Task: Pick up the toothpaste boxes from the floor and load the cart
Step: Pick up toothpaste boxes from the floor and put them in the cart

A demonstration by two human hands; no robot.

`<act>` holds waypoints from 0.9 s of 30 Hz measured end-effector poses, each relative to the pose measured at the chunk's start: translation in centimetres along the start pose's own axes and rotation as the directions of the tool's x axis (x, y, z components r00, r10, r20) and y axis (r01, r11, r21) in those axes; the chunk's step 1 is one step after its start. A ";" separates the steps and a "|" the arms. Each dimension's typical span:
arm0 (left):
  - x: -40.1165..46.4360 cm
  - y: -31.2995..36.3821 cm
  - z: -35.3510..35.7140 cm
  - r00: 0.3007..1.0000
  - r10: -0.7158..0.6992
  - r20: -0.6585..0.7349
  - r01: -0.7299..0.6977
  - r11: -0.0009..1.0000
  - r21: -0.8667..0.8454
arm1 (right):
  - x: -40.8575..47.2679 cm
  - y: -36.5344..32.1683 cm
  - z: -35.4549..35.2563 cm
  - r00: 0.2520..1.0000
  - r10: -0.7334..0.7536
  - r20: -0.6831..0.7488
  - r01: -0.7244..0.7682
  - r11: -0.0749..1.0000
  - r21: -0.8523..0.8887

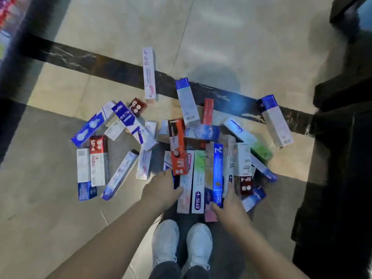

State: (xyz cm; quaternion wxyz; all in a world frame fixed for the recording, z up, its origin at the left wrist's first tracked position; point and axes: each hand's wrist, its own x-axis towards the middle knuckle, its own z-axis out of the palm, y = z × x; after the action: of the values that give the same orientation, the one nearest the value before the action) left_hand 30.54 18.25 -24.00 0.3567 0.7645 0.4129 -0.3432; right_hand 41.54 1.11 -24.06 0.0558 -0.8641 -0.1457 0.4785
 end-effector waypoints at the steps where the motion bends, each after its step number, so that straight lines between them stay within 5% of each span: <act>1: 2.1 0.0 0.7 1.000 0.002 -0.030 -0.003 0.999 -0.032 | 1.7 0.4 0.9 1.000 -0.006 -0.009 0.006 1.000 -0.017; 7: 11.3 -0.8 3.7 0.988 -0.101 -0.118 0.072 0.970 -0.230 | 9.0 2.0 4.6 0.990 0.006 -0.142 -0.044 0.963 -0.267; 14: 13.3 0.3 3.7 0.961 -0.241 -0.134 0.170 0.900 -0.401 | 10.1 2.2 3.8 0.983 0.068 -0.171 -0.073 0.997 -0.025; 27: -13.2 4.3 -10.3 0.977 -0.211 0.020 0.185 0.806 -0.563 | -11.0 -6.0 -12.7 0.959 0.051 -0.278 -0.026 0.995 0.092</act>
State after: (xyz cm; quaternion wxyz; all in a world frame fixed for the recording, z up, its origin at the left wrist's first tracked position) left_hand 31.02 19.94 -6.79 0.5188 0.5858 0.5804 -0.2255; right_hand 45.63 4.00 -6.94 0.1043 -0.9225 -0.0986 0.3584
